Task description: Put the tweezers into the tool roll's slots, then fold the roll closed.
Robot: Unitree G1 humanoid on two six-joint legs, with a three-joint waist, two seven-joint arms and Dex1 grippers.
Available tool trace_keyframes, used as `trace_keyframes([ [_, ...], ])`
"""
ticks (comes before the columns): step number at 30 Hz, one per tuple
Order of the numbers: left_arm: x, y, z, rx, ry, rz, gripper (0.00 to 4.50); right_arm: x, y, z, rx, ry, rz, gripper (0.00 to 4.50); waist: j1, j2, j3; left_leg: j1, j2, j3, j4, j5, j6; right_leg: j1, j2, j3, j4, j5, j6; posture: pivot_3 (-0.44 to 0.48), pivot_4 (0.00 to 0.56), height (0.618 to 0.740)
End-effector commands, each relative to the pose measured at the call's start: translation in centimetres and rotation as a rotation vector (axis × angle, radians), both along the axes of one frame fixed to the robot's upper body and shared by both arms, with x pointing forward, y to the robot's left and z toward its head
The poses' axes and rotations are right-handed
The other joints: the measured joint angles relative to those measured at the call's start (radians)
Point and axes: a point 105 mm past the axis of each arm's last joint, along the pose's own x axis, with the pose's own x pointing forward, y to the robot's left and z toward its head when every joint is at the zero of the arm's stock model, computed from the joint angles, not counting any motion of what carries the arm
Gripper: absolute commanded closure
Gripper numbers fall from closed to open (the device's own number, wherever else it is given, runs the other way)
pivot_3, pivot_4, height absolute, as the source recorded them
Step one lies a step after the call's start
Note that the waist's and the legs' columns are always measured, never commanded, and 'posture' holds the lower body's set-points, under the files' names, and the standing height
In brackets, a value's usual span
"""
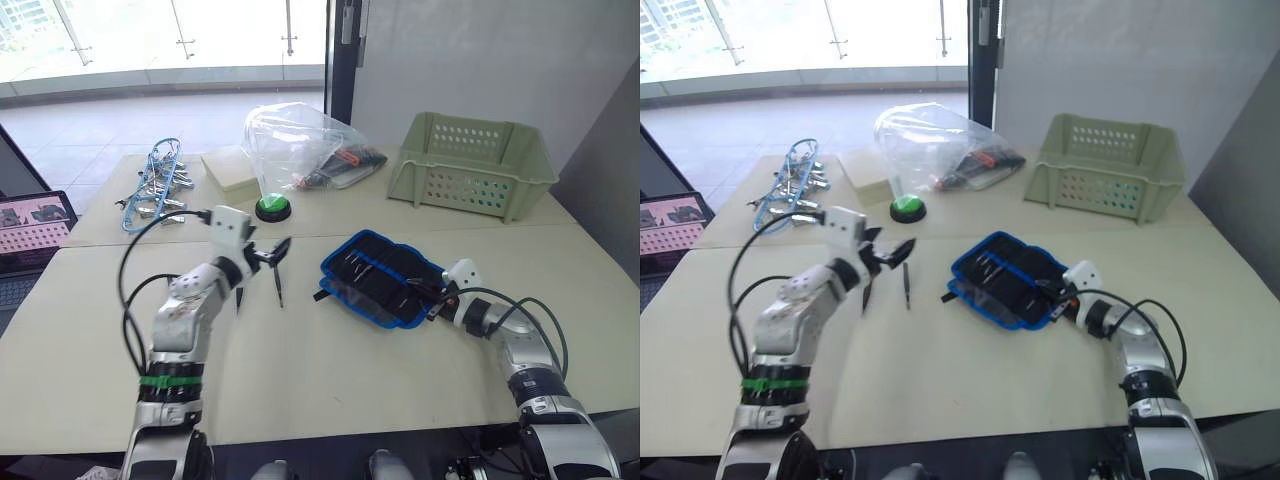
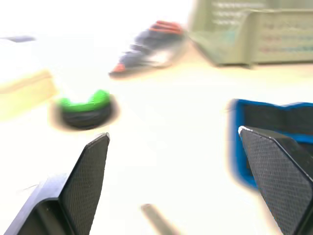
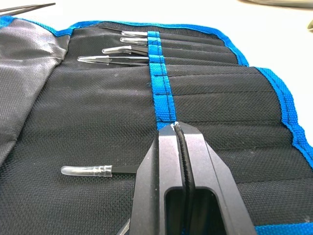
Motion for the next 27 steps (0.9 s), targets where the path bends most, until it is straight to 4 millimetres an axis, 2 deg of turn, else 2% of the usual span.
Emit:
trace_keyframes([
  [1, -2.2, 3.2, 1.1, 0.023, -0.089, 0.09, 0.01, -1.0, -0.2, -2.9, -0.026, 0.111, 0.001, 4.5, 0.002, -0.002, -0.001, 0.0, 0.0, 0.0, 0.0, 0.0, 0.0, 0.0, 0.0, 0.0, 0.0, 0.0, 0.0, 0.0, 0.15, 0.74],
  [2, -2.8, 3.9, 0.9, 0.032, -0.092, 0.112, 0.01, -1.0, -0.2, -2.9, -0.025, 0.111, 0.002, 4.5, 0.002, -0.003, -0.002, 0.0, 0.0, 0.0, 0.0, 0.0, 0.0, 0.0, 0.0, 0.0, -0.001, 0.0, 0.0, 0.0, 0.15, 0.74],
  [4, -6.4, 8.2, -1.8, 0.007, -0.017, 0.236, 0.01, -1.0, -0.1, -2.9, -0.025, 0.111, 0.01, 4.5, 0.003, -0.004, -0.002, 0.0, 0.0, 0.0, 0.0, -0.001, 0.002, 0.0, 0.0, 0.0, 0.0, 0.0, 0.0, 0.0, 0.15, 0.74],
  [6, -9.2, 10.6, -3.4, 0.009, 0.031, 0.318, 0.01, -1.0, -0.1, -2.8, -0.023, 0.11, 0.014, 4.5, -0.005, -0.004, -0.004, 0.002, 0.002, 0.001, -0.002, -0.002, 0.003, 0.0, 0.0, 0.001, -0.001, 0.0, 0.0, 0.0, 0.15, 0.74],
  [12, -14.3, 11.8, -5.4, 0.03, 0.049, 0.41, 0.01, -1.1, 0.0, -3.0, -0.022, 0.123, 0.034, 4.5, 0.025, -0.01, -0.007, 0.005, 0.001, 0.0, -0.002, -0.008, 0.008, 0.003, 0.0, -0.001, -0.004, 0.0, -0.002, 0.0, 0.15, 0.74],
  [15, -16.1, 11.7, -6.4, 0.015, 0.053, 0.444, 0.01, -1.2, 0.0, -3.1, -0.019, 0.129, 0.039, 4.5, 0.029, -0.009, -0.007, 0.017, 0.002, 0.0, -0.004, -0.009, 0.01, 0.018, 0.0, -0.002, -0.009, 0.001, -0.002, 0.0, 0.15, 0.74],
  [17, -17.4, 11.7, -7.2, -0.011, 0.061, 0.477, 0.01, -1.4, 0.0, -3.2, -0.019, 0.133, 0.043, 4.5, 0.027, -0.009, -0.007, 0.018, 0.006, 0.0, -0.005, -0.01, 0.009, 0.02, 0.003, -0.004, -0.012, 0.001, -0.002, 0.0, 0.15, 0.74],
  [22, -19.0, 11.6, -8.7, -0.046, 0.089, 0.528, 0.01, -1.7, -0.1, -3.4, -0.023, 0.14, 0.05, 4.5, 0.029, -0.009, -0.007, 0.018, 0.015, 0.0, -0.003, -0.015, 0.005, 0.02, 0.013, -0.003, -0.016, 0.002, -0.006, 0.0, 0.15, 0.74],
  [27, -18.9, 11.3, -9.1, -0.051, 0.09, 0.531, 0.01, -1.7, -0.2, -3.4, -0.027, 0.141, 0.053, 4.5, 0.029, -0.009, -0.007, 0.018, 0.016, 0.001, -0.003, -0.016, 0.004, 0.02, 0.017, -0.004, -0.016, 0.002, -0.009, 0.0, 0.15, 0.74],
])
